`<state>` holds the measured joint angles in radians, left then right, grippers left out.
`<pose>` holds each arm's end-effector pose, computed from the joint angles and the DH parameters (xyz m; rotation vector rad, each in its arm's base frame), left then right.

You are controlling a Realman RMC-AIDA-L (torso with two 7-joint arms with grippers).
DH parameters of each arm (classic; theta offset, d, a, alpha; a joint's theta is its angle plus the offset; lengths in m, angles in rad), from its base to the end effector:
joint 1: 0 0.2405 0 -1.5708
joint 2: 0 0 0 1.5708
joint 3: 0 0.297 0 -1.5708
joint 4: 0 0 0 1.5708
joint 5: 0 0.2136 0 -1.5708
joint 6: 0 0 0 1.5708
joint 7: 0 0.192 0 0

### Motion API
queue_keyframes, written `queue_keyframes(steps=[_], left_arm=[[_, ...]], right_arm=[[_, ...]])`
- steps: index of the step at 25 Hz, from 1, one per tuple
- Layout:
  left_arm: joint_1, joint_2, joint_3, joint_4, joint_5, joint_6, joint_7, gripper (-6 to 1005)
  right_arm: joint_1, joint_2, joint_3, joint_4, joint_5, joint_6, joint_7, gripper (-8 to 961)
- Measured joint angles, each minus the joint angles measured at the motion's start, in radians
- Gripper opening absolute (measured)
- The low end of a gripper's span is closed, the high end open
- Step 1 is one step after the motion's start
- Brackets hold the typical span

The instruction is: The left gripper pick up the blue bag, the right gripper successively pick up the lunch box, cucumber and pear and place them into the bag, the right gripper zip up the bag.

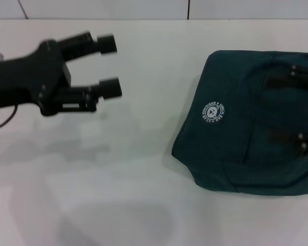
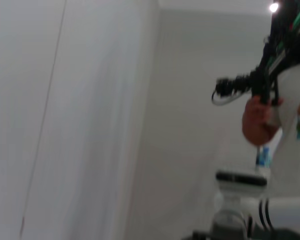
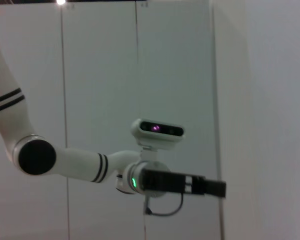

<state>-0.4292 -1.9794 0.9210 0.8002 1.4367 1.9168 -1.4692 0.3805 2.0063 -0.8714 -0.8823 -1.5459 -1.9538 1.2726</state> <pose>-0.2092 0.3229 0.0260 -2.7718 -0.2902 -1.3067 0.2235 0.3054 0.0207 -2.7672 0.0094 1.1526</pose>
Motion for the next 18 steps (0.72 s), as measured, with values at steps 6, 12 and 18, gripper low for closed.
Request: queue_keyframes(steps=[6, 12, 18], left_arm=[[0.019, -0.025, 0.000, 0.003, 0.118, 0.004, -0.001, 893], [0.022, -0.030, 0.009, 0.007, 0.166, 0.018, 0.011, 893], [0.043, -0.028, 0.006, 0.009, 0.195, 0.041, 0.025, 893]], right_arm=[[-0.002, 0.007, -0.046, 0.065, 0.009, -0.030, -0.060, 891], [0.000, 0.007, -0.070, 0.097, 0.006, -0.025, -0.084, 890], [0.007, 0.006, -0.132, 0.132, 0.005, 0.015, -0.115, 891]])
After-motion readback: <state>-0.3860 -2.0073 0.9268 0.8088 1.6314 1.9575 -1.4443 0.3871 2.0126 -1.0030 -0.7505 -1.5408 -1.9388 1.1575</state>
